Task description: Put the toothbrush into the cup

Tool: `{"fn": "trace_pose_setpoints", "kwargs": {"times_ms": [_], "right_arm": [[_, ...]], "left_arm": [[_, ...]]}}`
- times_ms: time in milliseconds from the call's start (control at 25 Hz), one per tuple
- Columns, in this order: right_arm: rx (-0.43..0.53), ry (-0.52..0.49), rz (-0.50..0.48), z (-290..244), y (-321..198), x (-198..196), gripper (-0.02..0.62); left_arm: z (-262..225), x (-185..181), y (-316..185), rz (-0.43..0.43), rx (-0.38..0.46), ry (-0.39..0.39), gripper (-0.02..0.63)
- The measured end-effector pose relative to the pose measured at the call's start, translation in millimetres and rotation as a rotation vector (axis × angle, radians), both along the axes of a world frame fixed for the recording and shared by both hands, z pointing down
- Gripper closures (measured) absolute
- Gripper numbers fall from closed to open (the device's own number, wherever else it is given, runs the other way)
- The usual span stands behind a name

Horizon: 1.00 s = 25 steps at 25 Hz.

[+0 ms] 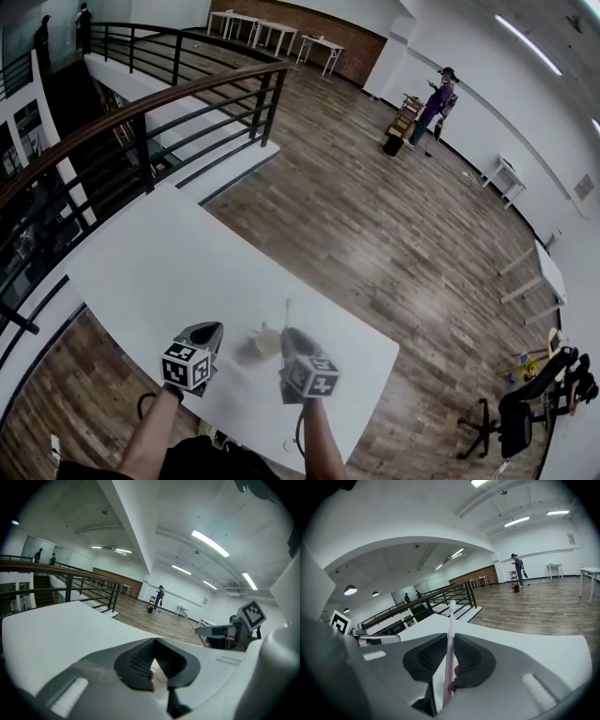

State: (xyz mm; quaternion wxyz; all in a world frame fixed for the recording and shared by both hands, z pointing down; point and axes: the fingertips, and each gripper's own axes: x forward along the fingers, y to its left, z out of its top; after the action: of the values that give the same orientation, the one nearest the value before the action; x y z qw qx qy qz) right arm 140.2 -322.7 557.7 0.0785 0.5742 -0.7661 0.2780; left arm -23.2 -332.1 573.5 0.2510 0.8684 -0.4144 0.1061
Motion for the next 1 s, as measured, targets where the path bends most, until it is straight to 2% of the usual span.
{"fn": "trace_pose_setpoints", "kwargs": {"times_ms": [680, 1000], "right_arm": [[-0.073, -0.038, -0.058, 61.5, -48.1, -8.3, 0.541], [-0.107, -0.054, -0.07, 84.4, -52.6, -15.6, 0.541]], "left_arm": [[56.0, -10.1, -23.8, -0.066, -0.097, -0.023, 0.598], [73.0, -20.6, -25.3, -0.082, -0.13, -0.037, 0.599]]}}
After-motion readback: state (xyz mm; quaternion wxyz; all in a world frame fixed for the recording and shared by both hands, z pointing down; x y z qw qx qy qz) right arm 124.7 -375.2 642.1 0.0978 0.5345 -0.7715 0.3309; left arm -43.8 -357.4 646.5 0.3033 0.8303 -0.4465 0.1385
